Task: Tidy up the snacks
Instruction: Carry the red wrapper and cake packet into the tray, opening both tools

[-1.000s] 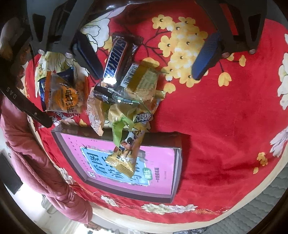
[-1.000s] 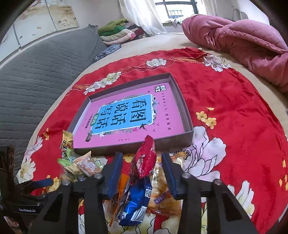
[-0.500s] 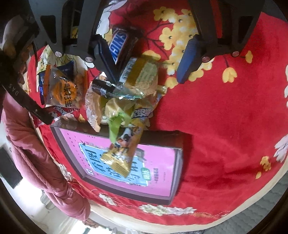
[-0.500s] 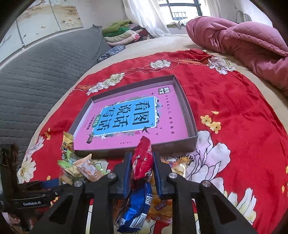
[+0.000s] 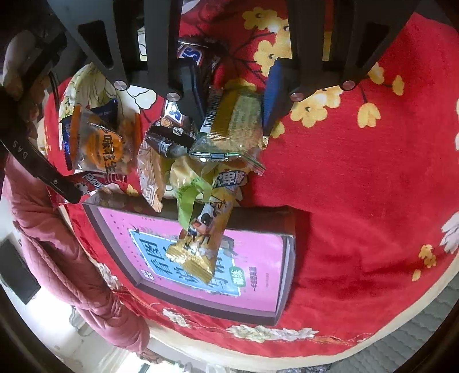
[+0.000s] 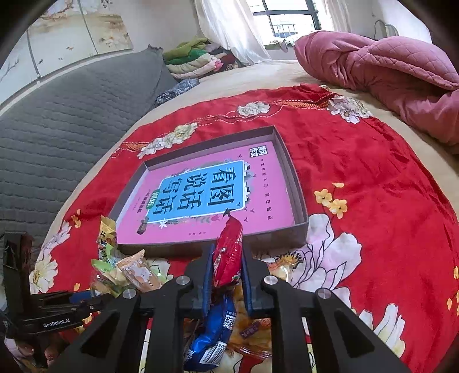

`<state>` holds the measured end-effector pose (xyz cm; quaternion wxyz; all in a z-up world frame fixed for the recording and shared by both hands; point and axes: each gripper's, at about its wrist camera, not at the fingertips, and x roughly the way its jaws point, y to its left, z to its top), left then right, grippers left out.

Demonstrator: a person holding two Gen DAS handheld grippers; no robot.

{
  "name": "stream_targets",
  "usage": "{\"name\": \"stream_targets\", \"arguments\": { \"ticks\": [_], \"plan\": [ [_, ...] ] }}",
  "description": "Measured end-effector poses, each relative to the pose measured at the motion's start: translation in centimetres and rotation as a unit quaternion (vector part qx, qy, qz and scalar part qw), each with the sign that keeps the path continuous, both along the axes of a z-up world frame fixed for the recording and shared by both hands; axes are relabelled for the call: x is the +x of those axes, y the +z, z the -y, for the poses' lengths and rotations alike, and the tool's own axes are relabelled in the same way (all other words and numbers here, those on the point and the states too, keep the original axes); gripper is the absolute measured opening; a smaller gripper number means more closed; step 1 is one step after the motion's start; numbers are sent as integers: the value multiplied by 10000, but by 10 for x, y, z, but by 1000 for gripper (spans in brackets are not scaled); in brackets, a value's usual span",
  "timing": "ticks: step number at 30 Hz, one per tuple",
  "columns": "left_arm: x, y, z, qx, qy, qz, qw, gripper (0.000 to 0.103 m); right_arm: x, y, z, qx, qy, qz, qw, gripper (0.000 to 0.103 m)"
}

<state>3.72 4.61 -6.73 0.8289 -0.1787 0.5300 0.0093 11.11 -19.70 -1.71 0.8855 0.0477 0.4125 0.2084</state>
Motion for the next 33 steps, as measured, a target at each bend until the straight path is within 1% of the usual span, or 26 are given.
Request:
{"name": "stream_targets", "arguments": {
  "ticks": [8, 23, 33],
  "plan": [
    [-7, 15, -2, 7, 76, 177, 9998, 36, -5, 5, -1, 4, 37, 85, 10000, 17],
    [-14, 37, -5, 162, 200, 454, 9986, 36, -8, 25, 4, 146, 12, 357, 9993, 17],
    [-13, 51, -16, 177, 404, 632, 9970, 36, -8, 41, 3, 344, 52, 554, 9979, 17]
  ]
}}
